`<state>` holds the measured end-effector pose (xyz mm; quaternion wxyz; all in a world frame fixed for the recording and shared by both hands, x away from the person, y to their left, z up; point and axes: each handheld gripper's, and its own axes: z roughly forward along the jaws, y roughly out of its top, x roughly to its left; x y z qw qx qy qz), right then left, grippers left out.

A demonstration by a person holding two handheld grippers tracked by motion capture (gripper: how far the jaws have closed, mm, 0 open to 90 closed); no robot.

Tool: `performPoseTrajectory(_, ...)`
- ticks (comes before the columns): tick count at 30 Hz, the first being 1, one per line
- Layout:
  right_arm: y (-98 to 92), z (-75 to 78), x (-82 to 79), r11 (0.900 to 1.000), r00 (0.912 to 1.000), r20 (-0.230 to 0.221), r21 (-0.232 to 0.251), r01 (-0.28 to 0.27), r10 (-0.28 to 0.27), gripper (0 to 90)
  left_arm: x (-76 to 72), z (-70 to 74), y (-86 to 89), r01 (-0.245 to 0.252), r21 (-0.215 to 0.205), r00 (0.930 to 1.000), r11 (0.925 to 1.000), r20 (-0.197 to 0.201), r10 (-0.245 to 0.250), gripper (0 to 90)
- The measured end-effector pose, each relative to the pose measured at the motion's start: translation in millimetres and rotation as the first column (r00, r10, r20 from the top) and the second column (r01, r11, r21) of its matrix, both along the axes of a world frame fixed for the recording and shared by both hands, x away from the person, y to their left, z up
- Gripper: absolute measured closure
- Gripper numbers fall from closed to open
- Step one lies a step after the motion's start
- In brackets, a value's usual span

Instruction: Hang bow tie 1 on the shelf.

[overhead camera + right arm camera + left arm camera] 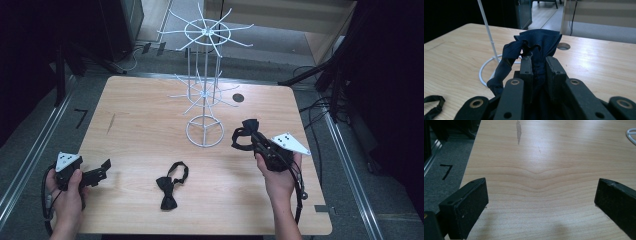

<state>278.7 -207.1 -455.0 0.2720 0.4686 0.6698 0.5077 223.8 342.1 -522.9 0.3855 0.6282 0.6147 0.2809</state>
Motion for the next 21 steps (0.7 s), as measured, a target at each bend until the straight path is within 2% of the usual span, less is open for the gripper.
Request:
performPoseTrajectory(12,5.0,12.7,5.0,0.999,0.9996,0.025,0.032,-0.018,0.017,77.7,0.2,0.1,0.2,0.001,0.000,1.0000,1.0000,-0.005,-0.001,0.0)
performPoseTrajectory(21,11.2,21.0,5.5,0.999,0.9984,0.044,0.033,-0.037,0.035,77.7,0.2,0.0,0.4,0.002,-0.004,1.0000,1.0000,-0.004,-0.002,0.0)
